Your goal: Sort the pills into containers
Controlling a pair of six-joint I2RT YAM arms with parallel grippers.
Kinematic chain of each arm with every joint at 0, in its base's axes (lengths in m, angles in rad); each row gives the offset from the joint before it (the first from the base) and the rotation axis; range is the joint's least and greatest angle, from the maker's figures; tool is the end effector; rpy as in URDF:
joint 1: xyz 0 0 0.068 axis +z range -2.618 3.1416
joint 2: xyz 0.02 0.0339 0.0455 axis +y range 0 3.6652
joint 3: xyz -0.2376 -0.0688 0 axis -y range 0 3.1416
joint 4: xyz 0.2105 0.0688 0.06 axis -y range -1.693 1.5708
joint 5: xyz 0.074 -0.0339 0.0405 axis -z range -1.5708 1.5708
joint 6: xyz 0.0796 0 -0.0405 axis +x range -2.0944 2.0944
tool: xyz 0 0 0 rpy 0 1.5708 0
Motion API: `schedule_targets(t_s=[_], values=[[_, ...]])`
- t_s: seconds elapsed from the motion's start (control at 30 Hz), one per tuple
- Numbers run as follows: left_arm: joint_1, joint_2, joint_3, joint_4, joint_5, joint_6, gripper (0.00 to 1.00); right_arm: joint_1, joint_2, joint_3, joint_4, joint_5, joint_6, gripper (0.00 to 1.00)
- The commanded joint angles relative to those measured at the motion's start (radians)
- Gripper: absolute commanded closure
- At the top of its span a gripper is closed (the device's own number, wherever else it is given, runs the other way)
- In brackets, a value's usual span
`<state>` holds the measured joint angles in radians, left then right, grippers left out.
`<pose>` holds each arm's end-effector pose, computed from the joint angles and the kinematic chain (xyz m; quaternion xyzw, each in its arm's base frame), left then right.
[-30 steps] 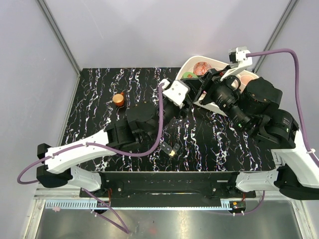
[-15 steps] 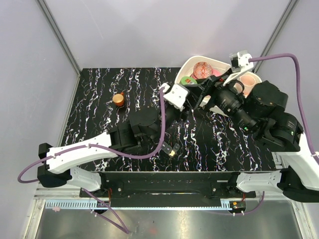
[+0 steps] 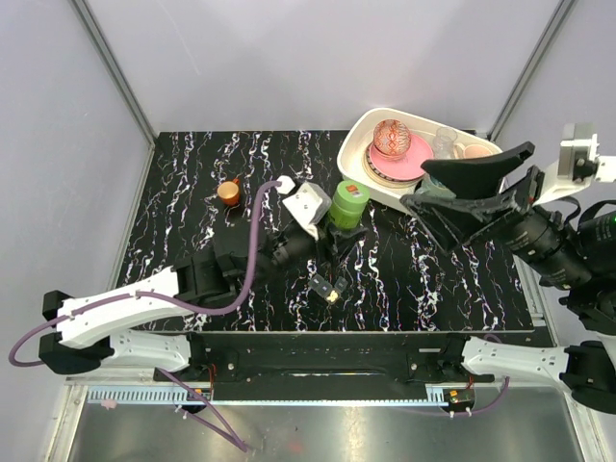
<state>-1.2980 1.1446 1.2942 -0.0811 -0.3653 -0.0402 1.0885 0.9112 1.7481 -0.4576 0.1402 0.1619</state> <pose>0.0999 -0.2514 0.4307 0.2874 0.6208 -0.3486 0.6407 0.0622 0.0948 0.5543 -0.1983 0.5267 0.4514 0.6925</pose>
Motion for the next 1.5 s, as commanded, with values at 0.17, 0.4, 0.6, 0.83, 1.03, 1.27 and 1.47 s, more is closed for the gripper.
schedule_targets(t_s=[0.17, 0.4, 0.6, 0.83, 1.03, 1.27, 1.47], values=[[0.000, -0.111, -0.029, 0.172, 0.564, -0.107, 1.00, 0.005, -0.072, -0.162, 0.059, -0.315, -0.140, 0.20], [0.000, -0.071, -0.001, 0.165, 0.669, -0.109, 1.00, 0.005, -0.058, -0.173, 0.069, -0.428, -0.134, 0.21], [0.000, -0.060, 0.008, 0.167, 0.678, -0.105, 1.00, 0.005, -0.054, -0.188, 0.083, -0.461, -0.111, 0.24], [0.000, -0.069, 0.014, 0.169, 0.674, -0.104, 1.00, 0.005, -0.046, -0.203, 0.083, -0.476, -0.093, 0.24], [0.000, -0.072, 0.014, 0.175, 0.678, -0.102, 1.00, 0.004, -0.038, -0.214, 0.083, -0.481, -0.085, 0.27], [0.000, -0.079, 0.011, 0.179, 0.667, -0.101, 1.00, 0.004, -0.032, -0.223, 0.082, -0.496, -0.082, 0.43], [0.000, -0.085, 0.008, 0.184, 0.663, -0.096, 1.00, 0.005, -0.026, -0.228, 0.076, -0.501, -0.078, 0.47]])
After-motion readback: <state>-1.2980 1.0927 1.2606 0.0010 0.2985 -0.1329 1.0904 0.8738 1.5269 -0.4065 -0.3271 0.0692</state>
